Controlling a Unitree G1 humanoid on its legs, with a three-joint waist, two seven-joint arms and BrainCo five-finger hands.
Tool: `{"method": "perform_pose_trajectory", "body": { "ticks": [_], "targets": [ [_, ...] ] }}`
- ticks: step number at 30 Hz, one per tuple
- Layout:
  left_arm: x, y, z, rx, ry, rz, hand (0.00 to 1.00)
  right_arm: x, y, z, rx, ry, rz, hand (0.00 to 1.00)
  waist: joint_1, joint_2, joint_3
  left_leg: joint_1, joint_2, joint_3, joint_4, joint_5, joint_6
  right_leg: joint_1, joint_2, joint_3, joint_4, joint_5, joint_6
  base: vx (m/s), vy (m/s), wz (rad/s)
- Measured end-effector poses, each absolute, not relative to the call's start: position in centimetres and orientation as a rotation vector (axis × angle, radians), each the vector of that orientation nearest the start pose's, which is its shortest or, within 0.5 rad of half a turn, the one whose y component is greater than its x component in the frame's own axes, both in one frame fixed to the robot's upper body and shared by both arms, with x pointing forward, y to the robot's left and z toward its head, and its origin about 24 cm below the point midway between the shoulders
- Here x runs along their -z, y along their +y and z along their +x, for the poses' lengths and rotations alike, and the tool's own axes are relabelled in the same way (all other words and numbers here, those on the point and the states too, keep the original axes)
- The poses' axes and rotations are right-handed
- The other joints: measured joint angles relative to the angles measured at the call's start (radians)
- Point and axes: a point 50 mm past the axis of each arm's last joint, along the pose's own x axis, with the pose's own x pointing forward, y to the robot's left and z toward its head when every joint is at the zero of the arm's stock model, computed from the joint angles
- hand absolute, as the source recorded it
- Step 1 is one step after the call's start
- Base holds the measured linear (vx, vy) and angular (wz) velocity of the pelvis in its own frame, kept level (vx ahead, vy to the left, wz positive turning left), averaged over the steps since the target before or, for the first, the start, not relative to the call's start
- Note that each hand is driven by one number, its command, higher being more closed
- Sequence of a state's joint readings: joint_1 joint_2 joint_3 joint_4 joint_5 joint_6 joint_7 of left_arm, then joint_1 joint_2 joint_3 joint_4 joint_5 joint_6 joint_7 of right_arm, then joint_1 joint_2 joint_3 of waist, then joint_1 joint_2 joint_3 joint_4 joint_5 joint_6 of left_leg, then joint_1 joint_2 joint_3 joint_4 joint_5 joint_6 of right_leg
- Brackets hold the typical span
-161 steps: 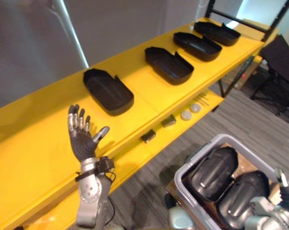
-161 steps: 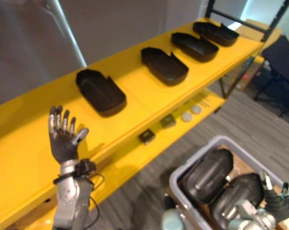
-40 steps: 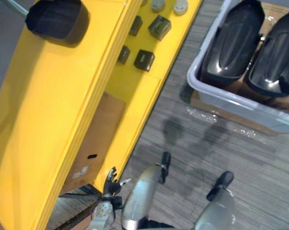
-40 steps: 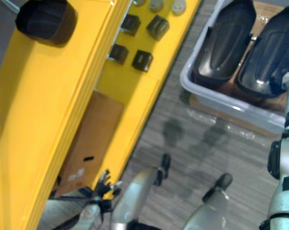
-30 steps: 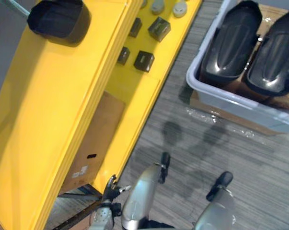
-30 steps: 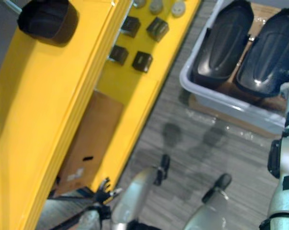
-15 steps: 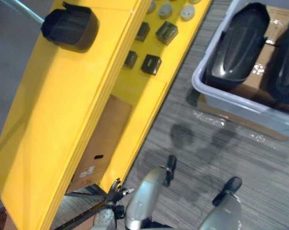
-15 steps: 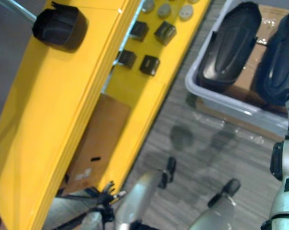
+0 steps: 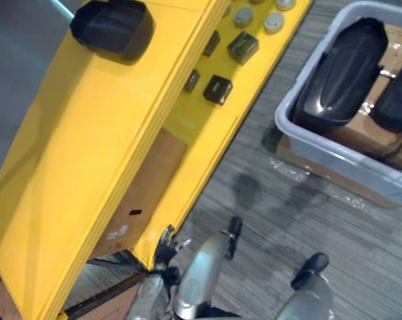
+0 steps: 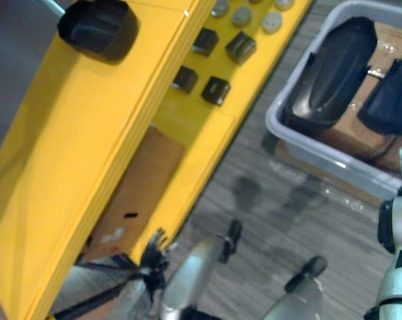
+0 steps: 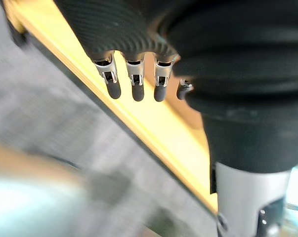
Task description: Walk over and take plastic housings, then place them on the shelf
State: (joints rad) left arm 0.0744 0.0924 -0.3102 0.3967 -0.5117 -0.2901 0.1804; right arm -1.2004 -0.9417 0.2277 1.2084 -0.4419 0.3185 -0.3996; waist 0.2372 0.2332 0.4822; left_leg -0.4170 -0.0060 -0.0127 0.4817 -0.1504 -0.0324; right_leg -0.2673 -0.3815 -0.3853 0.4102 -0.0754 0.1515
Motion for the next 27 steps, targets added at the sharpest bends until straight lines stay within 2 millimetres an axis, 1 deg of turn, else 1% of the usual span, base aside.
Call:
{"method": "perform_pose_trajectory", "body": {
  "ticks": [1,2,3,6,10,12,13,14,15,16,17,19,21,23,24,25,26,27],
  "targets": [
    [3.8,12.7,21.3,-0.091,0.246,-0.361,0.00,-28.1,-40.1,33.1,1.082,0.168,-1.137,1.00,-0.010,-0.010,0.007,0.013,0.002,0.000,-0.004,0.000,-0.001,0.012,0.000,-0.001,-0.001,-0.003,0.001,-0.03,-0.036,-0.07],
    [2.5,13.0,21.8,-0.107,0.191,-0.375,0.00,-28.4,-39.6,33.4,1.082,0.129,-1.124,1.00,-0.020,-0.027,0.019,0.034,0.007,0.006,-0.022,0.003,-0.005,0.026,0.003,0.000,-0.006,-0.003,0.001,-0.02,-0.036,-0.08],
    [1.9,13.3,22.0,-0.124,0.167,-0.379,0.00,-28.6,-39.3,33.6,1.076,0.109,-1.108,1.00,-0.027,-0.035,0.024,0.042,0.010,0.008,-0.030,0.006,-0.009,0.029,0.008,0.001,-0.009,-0.003,0.001,-0.01,-0.038,-0.13],
    [-0.5,15.2,22.7,-0.190,0.079,-0.387,0.00,-29.2,-37.6,34.6,1.039,0.031,-1.067,1.00,-0.043,-0.067,0.045,0.097,0.030,0.018,-0.075,0.020,-0.027,0.065,0.026,0.003,-0.037,0.000,0.003,0.04,-0.063,-0.16],
    [-3.0,16.4,22.7,-0.204,-0.017,-0.391,0.00,-30.7,-34.8,35.6,1.000,-0.117,-1.020,1.00,-0.063,-0.082,0.049,0.189,0.058,0.026,-0.151,0.036,-0.049,0.131,0.058,-0.004,-0.075,0.005,-0.003,0.05,-0.072,-0.13],
    [-4.1,16.7,22.7,-0.186,-0.054,-0.380,0.00,-30.8,-33.8,35.7,0.984,-0.183,-0.996,1.00,-0.065,-0.095,0.043,0.229,0.073,0.034,-0.189,0.044,-0.059,0.155,0.075,-0.004,-0.092,0.008,-0.008,0.08,-0.088,-0.16],
    [-4.7,16.9,22.8,-0.165,-0.073,-0.371,0.00,-30.5,-32.7,35.9,0.968,-0.229,-0.984,1.00,-0.065,-0.109,0.035,0.250,0.085,0.049,-0.208,0.047,-0.064,0.165,0.088,-0.002,-0.105,0.011,-0.013,0.09,-0.089,-0.23],
    [-5.2,17.0,22.9,-0.140,-0.090,-0.362,0.00,-29.8,-31.7,36.2,0.942,-0.262,-0.990,1.00,-0.070,-0.134,0.019,0.260,0.093,0.057,-0.223,0.052,-0.072,0.166,0.095,0.000,-0.111,0.011,-0.013,0.07,-0.070,-0.20],
    [-5.3,16.9,23.0,-0.129,-0.094,-0.358,0.00,-29.3,-31.2,36.3,0.928,-0.275,-0.990,1.00,-0.077,-0.145,0.008,0.262,0.096,0.059,-0.230,0.053,-0.073,0.167,0.099,0.000,-0.114,0.012,-0.013,0.08,-0.053,-0.11],
    [-5.7,16.7,23.3,-0.093,-0.093,-0.349,0.00,-28.3,-30.3,36.5,0.892,-0.295,-0.991,1.00,-0.086,-0.168,-0.010,0.269,0.102,0.064,-0.233,0.053,-0.073,0.174,0.105,0.000,-0.120,0.012,-0.014,0.08,-0.028,-0.06],
    [-5.8,16.5,23.5,-0.070,-0.091,-0.354,0.00,-27.8,-30.0,36.5,0.877,-0.301,-0.994,1.00,-0.086,-0.176,-0.013,0.286,0.103,0.074,-0.240,0.053,-0.073,0.188,0.107,0.000,-0.127,0.012,-0.014,0.11,-0.034,-0.12],
    [-6.7,15.8,24.3,0.001,-0.108,-0.346,0.00,-26.1,-29.0,36.3,0.829,-0.332,-1.018,1.00,-0.090,-0.202,-0.036,0.348,0.102,0.096,-0.273,0.053,-0.073,0.232,0.108,0.004,-0.148,0.012,-0.013,0.07,0.001,-0.18],
    [-7.5,15.5,24.9,0.033,-0.131,-0.338,0.00,-25.6,-28.2,35.9,0.802,-0.399,-1.042,1.00,-0.092,-0.220,-0.066,0.360,0.102,0.119,-0.283,0.053,-0.073,0.237,0.110,0.012,-0.165,0.016,-0.011,0.05,0.014,-0.24],
    [-8.3,15.1,25.7,0.061,-0.145,-0.334,0.00,-25.9,-27.1,35.4,0.776,-0.496,-1.032,1.00,-0.096,-0.223,-0.074,0.379,0.111,0.138,-0.289,0.053,-0.073,0.249,0.124,0.030,-0.189,0.038,-0.014,0.02,0.013,-0.28],
    [-8.8,14.8,26.1,0.076,-0.150,-0.331,0.00,-25.8,-25.9,35.3,0.750,-0.561,-1.028,1.00,-0.110,-0.228,-0.080,0.399,0.116,0.155,-0.303,0.053,-0.073,0.264,0.132,0.034,-0.208,0.050,-0.016,0.00,0.021,-0.26],
    [-9.0,14.5,26.4,0.093,-0.148,-0.328,0.00,-25.6,-25.0,35.1,0.727,-0.608,-1.018,1.00,-0.117,-0.235,-0.092,0.410,0.117,0.167,-0.311,0.053,-0.073,0.268,0.135,0.039,-0.216,0.053,-0.016,0.00,0.030,-0.40],
    [-9.2,13.8,27.0,0.118,-0.138,-0.321,0.00,-25.0,-23.8,34.7,0.681,-0.675,-1.023,1.00,-0.121,-0.247,-0.115,0.424,0.120,0.190,-0.320,0.052,-0.073,0.268,0.140,0.059,-0.228,0.061,-0.014,0.00,0.021,-0.33],
    [-9.2,13.7,27.2,0.122,-0.134,-0.319,0.00,-24.9,-23.6,34.6,0.671,-0.687,-1.021,1.00,-0.122,-0.251,-0.121,0.427,0.120,0.191,-0.322,0.052,-0.073,0.268,0.140,0.062,-0.231,0.063,-0.012,0.00,0.012,-0.39]
  ]
}}
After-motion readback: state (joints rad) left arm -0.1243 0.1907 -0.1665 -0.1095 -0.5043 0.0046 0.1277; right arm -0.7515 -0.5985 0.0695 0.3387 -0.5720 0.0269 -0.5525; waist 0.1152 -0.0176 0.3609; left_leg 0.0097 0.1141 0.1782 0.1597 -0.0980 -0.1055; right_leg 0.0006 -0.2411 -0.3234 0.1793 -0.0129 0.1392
